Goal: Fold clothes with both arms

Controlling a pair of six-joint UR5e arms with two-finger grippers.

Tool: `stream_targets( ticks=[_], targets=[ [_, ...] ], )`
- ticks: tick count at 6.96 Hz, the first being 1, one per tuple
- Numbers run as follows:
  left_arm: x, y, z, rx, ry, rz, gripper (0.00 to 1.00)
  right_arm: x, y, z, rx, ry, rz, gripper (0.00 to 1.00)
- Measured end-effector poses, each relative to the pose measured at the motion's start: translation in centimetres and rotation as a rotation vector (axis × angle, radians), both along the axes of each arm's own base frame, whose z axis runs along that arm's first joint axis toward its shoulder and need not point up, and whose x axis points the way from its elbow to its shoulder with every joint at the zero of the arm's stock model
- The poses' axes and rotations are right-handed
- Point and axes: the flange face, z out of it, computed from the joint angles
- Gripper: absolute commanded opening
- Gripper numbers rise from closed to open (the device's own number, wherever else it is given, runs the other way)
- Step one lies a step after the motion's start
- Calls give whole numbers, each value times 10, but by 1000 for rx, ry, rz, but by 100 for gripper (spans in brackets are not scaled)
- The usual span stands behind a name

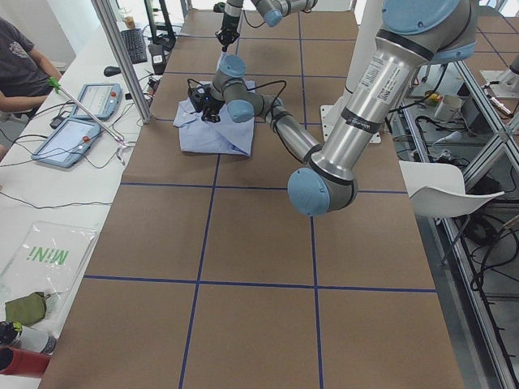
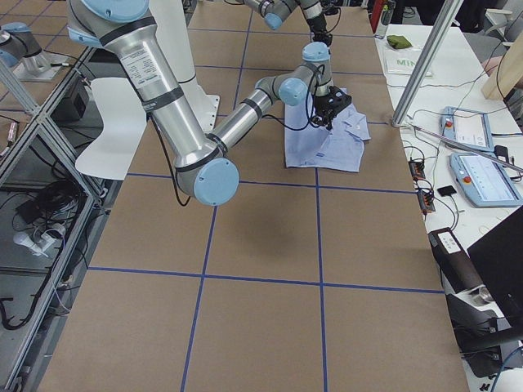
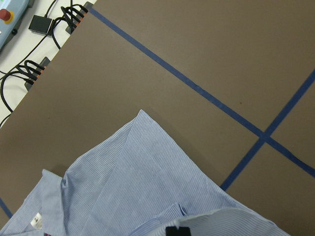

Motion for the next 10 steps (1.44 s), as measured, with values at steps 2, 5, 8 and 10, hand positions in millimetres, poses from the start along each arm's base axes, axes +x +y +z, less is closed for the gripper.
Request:
stream_targets(
  ticks=[2,5,8,10],
  targets=[
    [27,-50,25,32,-48,9,0,-25,-40,37,17,32,-22,0],
    [66,-100,47,64,-72,4,0,-57,-83,62,-5,83,-53,0],
    [81,-112,73,93,-98,18,29,-70,-95,74,-9,103,-70,0],
    [86,-112,73,109,-110,22,74,-73,-101,87,5,107,-77,0]
  ],
)
